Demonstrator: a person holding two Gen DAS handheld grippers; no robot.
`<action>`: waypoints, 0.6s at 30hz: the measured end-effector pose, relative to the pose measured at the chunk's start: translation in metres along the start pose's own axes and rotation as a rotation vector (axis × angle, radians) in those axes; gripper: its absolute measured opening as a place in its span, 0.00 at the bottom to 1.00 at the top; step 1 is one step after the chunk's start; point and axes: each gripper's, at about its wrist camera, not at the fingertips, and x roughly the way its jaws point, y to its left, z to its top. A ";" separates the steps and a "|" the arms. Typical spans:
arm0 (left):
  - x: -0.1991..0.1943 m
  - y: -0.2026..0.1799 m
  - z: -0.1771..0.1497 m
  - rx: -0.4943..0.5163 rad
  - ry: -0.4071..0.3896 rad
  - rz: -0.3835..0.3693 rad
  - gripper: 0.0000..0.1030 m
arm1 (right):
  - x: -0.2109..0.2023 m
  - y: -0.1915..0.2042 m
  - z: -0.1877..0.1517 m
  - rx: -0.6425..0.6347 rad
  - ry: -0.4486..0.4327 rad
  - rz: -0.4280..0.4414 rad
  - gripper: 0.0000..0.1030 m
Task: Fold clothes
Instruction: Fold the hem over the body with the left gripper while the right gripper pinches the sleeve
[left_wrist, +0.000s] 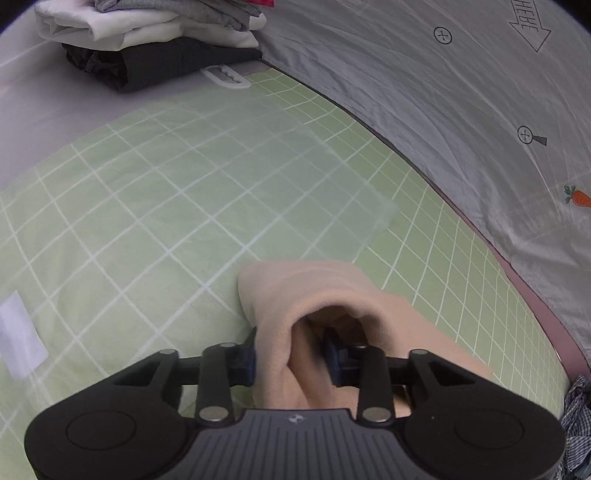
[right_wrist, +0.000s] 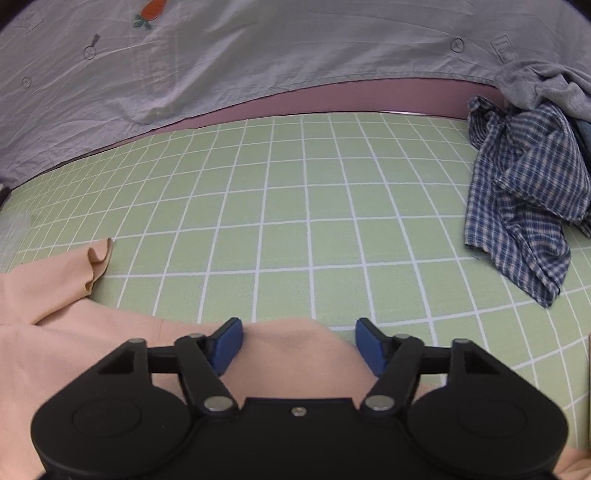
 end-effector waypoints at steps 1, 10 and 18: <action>-0.001 0.000 0.000 0.001 0.000 -0.005 0.15 | -0.002 0.001 0.001 -0.004 0.002 0.029 0.28; -0.034 0.001 -0.007 0.019 -0.033 -0.117 0.11 | -0.050 -0.002 -0.004 0.038 -0.106 0.032 0.08; -0.076 0.033 -0.047 0.018 -0.037 -0.090 0.11 | -0.135 -0.006 -0.031 0.078 -0.209 0.025 0.08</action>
